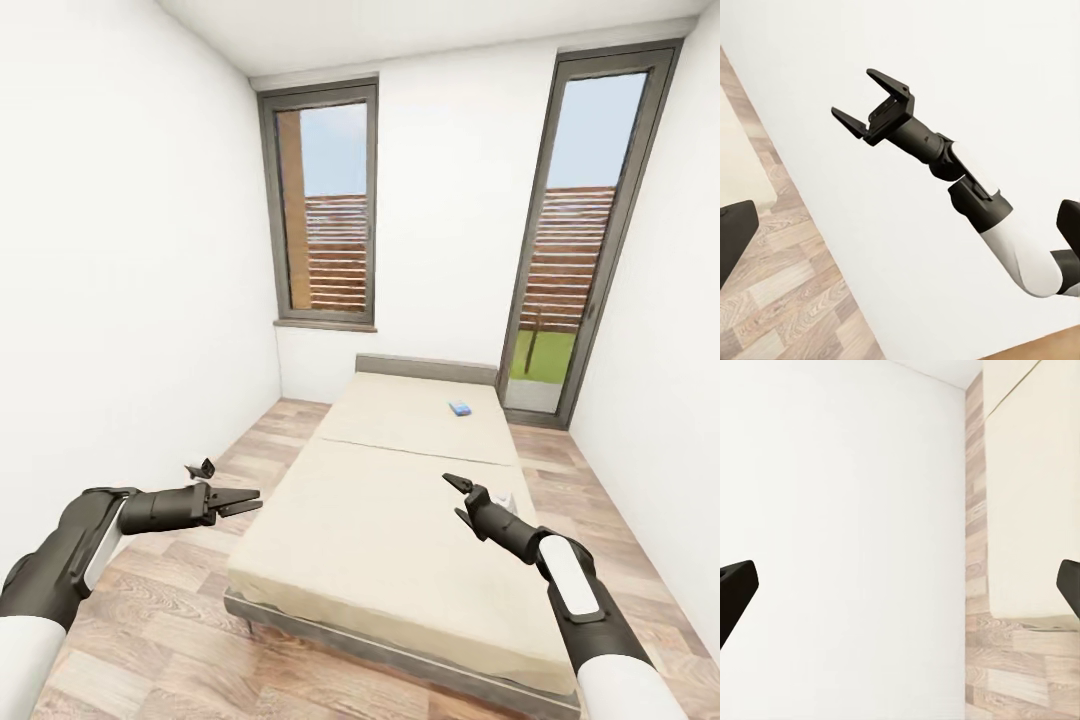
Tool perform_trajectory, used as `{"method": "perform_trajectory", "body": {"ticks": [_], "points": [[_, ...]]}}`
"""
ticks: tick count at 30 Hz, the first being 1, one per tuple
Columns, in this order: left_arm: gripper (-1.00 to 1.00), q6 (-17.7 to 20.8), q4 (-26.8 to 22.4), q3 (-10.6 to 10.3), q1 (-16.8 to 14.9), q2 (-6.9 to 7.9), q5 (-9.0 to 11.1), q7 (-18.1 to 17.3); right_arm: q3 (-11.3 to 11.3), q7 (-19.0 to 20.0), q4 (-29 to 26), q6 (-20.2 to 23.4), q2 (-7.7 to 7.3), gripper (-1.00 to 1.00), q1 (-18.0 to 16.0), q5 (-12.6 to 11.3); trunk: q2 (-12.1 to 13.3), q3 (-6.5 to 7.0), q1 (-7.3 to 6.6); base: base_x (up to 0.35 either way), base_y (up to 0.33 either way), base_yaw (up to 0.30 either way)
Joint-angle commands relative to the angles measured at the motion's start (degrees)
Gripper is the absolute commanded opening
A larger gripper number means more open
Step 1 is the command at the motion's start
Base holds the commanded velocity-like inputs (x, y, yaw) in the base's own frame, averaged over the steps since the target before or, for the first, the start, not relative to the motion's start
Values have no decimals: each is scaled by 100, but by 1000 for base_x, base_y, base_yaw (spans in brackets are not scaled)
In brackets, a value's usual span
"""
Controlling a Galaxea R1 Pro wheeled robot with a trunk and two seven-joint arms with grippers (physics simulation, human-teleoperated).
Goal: Put all the toys in the child's room - the three board games (two on the bed and one on the table), the two jigsaw puzzles on the table, and the tennis ball on the table - inside the toy box on the table in the child's room.
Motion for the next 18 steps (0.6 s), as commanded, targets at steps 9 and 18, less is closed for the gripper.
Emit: {"method": "perform_trajectory", "body": {"ticks": [9, 18], "points": [[100, 58, 1, -2, -2, 1, 4, -24, -15, 23, 13, 31, 2, 100, -3, 12, -4, -3, 2, 0, 0, -154], [100, 57, 1, -2, -1, 1, 1, -6, -15, 23, 14, 31, 2, 100, -3, 12, -4, -3, 2, 0, -59, -265]]}}
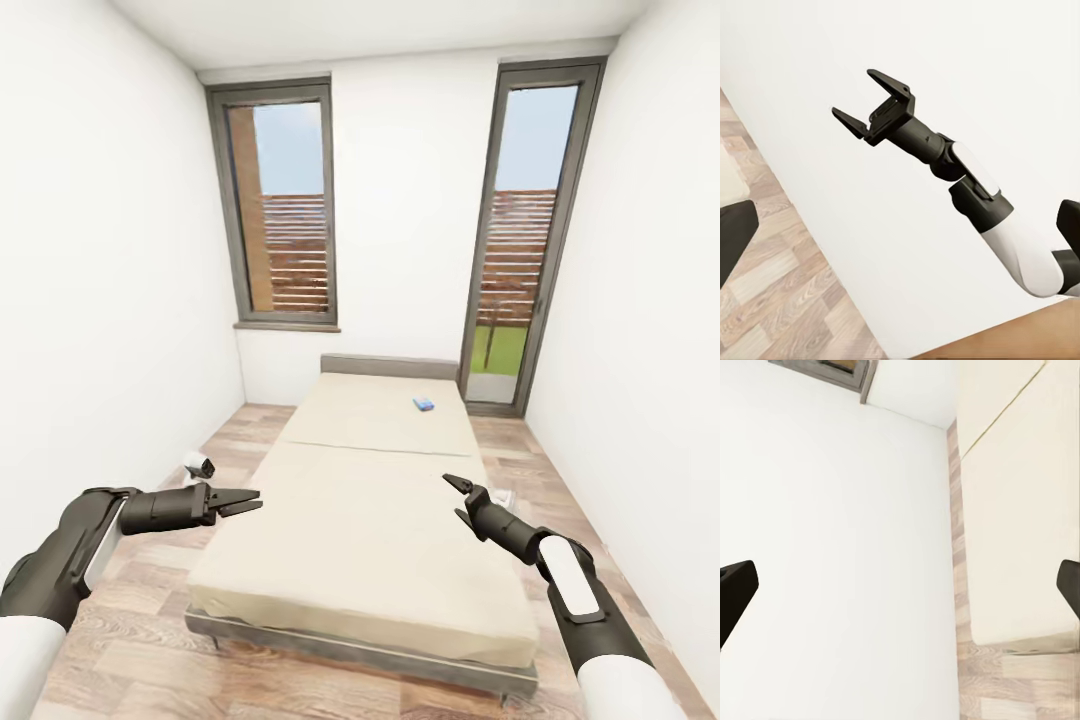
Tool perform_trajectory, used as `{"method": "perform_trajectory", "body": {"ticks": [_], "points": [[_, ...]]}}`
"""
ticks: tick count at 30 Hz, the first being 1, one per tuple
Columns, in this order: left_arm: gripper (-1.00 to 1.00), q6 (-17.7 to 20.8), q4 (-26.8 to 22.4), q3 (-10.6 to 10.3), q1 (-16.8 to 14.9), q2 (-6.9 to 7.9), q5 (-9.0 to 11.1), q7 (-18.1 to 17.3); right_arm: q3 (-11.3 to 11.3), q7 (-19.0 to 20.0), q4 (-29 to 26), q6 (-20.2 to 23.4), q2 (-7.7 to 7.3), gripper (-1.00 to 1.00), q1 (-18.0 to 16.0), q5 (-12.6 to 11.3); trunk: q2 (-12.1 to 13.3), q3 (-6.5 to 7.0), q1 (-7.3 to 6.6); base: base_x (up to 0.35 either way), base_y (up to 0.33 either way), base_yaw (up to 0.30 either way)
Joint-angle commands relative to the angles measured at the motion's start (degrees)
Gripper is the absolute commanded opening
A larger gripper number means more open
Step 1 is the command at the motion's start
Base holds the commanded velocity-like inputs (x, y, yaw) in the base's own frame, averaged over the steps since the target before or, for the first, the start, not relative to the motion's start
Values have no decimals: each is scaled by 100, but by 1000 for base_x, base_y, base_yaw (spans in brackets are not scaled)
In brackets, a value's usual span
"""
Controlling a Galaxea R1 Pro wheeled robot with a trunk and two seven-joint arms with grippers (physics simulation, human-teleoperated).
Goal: Put all the toys in the child's room - the three board games (two on the bed and one on the table), the two jigsaw puzzles on the table, and the tennis ball on the table - inside the toy box on the table in the child's room.
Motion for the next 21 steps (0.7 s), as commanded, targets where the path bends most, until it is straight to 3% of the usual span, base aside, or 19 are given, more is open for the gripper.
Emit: {"method": "perform_trajectory", "body": {"ticks": [1, 10, 21], "points": [[100, 61, -1, -2, -1, 3, 7, -16, -15, 23, 4, 31, 4, 100, -4, 13, -6, -3, 3, 0, -220, -275], [100, 61, -1, -2, 0, 3, 2, -9, -8, 23, -3, 31, 8, 100, -4, 19, -6, -3, 3, 0, -276, -248], [100, 61, -1, -2, -1, -1, 8, 117, -6, 20, -5, 31, 4, 100, -4, 22, -6, -3, 3, 0, -302, -27]]}}
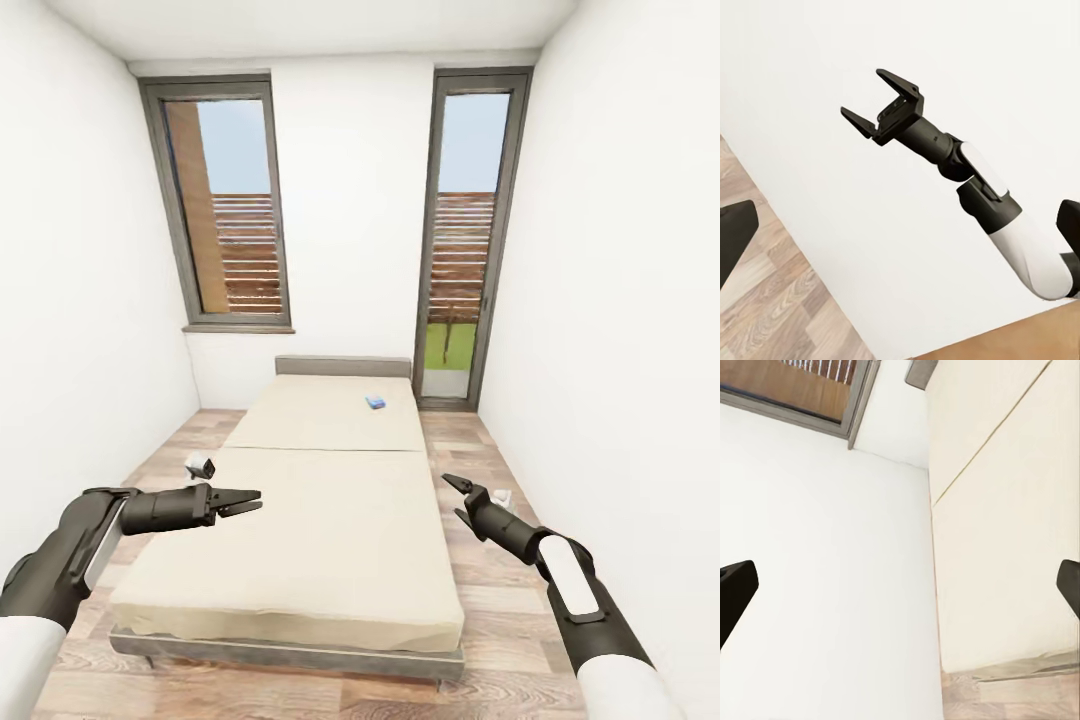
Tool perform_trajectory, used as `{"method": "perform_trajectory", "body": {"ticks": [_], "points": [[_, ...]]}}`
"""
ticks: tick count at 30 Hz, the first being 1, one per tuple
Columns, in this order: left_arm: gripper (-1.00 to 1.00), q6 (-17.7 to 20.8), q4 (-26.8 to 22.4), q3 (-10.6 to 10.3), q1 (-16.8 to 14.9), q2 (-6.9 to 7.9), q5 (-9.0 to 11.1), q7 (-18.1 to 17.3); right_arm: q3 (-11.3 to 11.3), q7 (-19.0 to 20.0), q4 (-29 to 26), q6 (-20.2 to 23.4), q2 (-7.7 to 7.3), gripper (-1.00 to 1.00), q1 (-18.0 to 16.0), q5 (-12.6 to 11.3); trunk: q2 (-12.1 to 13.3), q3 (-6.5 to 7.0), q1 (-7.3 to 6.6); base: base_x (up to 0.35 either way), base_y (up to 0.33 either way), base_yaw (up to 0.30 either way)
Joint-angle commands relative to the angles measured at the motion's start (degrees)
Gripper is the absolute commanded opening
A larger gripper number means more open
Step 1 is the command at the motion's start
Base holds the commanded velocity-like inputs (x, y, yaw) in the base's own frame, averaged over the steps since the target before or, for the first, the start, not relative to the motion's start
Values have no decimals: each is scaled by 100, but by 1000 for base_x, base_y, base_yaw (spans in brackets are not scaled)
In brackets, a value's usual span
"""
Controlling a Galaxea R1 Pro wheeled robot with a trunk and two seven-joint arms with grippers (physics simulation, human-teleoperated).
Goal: Put all the toys in the child's room - the three board games (two on the bed and one on the table), the two jigsaw puzzles on the table, and the tennis ball on the table - inside the toy box on the table in the child's room.
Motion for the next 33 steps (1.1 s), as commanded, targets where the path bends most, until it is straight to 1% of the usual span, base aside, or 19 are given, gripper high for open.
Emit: {"method": "perform_trajectory", "body": {"ticks": [1, 7, 14, 26, 33], "points": [[100, 60, -1, -1, -2, 0, 2, -11, -13, 26, 3, 29, 1, 100, -2, 12, -4, -3, 2, 0, -304, 59], [100, 60, -1, -1, -4, -3, 3, 6, -13, 28, 3, 29, 0, 100, -2, 12, -4, -3, 2, 0, -304, 133], [100, 60, -1, -1, -3, -4, 3, 11, -13, 29, 3, 29, 0, 100, -2, 12, -4, -3, 2, 0, -274, 221], [100, 60, -1, -1, -3, -4, 1, 12, -13, 29, 3, 29, 0, 100, -2, 14, -4, -3, 2, 3, -60, 270], [100, 49, -1, 1, -2, -4, 2, 12, -13, 29, 3, 29, 0, 100, -2, 19, -4, -3, 2, 94, -93, 277]]}}
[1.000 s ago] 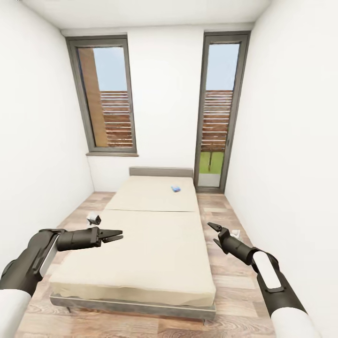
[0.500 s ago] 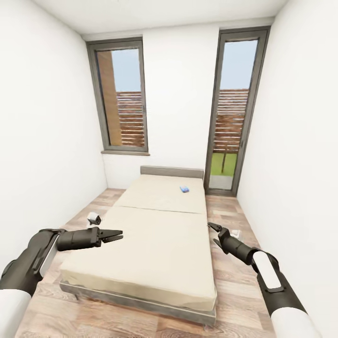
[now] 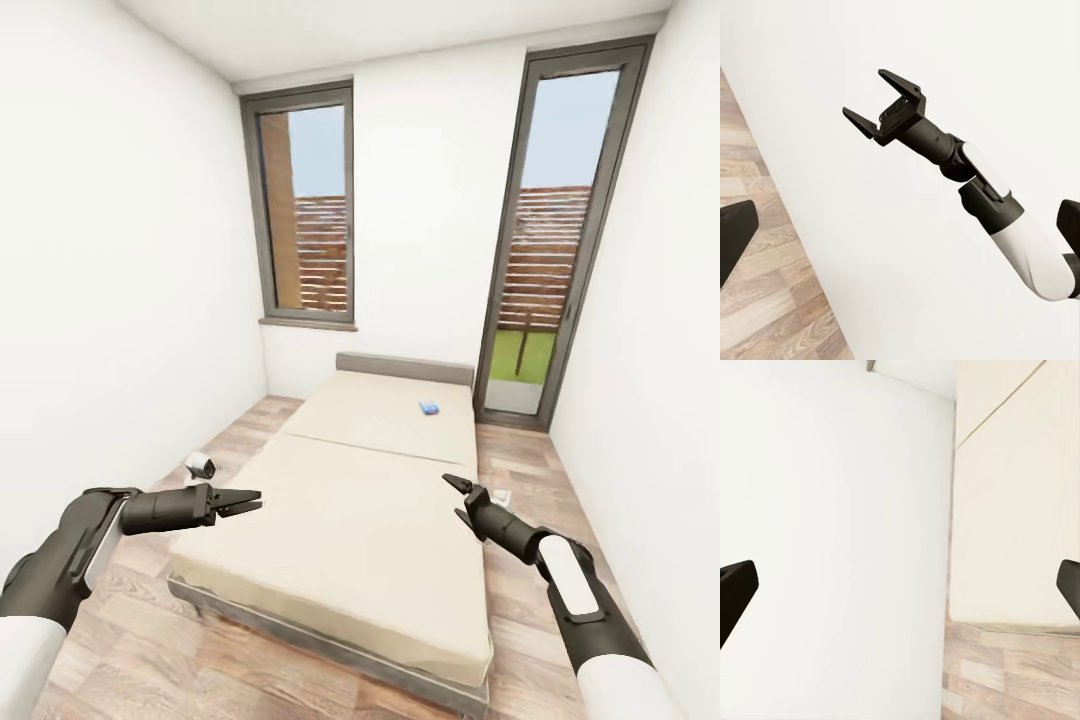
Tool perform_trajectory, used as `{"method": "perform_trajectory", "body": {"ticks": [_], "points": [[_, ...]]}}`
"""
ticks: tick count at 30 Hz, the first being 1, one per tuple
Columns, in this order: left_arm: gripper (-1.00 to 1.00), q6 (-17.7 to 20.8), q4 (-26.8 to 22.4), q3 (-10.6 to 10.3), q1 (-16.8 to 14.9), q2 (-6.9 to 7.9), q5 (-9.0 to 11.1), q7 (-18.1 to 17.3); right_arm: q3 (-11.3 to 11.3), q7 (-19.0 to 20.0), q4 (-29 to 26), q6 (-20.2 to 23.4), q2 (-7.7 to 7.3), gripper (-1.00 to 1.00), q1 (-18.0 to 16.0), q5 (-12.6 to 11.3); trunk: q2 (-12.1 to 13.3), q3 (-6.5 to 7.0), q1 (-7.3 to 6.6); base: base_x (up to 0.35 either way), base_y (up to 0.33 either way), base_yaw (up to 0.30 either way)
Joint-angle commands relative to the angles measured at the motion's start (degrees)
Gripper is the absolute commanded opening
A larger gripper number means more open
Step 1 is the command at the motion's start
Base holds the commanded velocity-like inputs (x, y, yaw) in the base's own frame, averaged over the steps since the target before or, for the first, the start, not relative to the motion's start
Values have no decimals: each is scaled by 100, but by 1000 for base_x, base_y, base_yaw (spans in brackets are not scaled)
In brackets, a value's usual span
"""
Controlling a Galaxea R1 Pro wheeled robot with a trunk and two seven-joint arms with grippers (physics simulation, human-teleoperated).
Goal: Put all the toys in the child's room - the three board games (two on the bed and one on the table), the two jigsaw puzzles on the table, and the tennis ball on the table - inside the toy box on the table in the child's room.
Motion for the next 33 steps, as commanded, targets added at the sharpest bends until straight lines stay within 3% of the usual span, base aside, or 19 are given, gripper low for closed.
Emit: {"method": "perform_trajectory", "body": {"ticks": [1, 12, 33], "points": [[100, 59, 2, -3, -4, 0, 4, -17, -15, 23, 0, 32, 0, 100, -1, 12, -4, -2, 4, 149, -145, 277], [100, 44, 2, 1, -3, 0, 9, -17, -15, 23, 0, 32, 0, 100, -1, 12, -4, -2, 4, 124, -139, 277], [100, 28, 2, -1, -4, 0, 5, -17, -15, 23, 0, 11, 0, 100, -1, 13, -4, -2, 4, 5, -7, 278]]}}
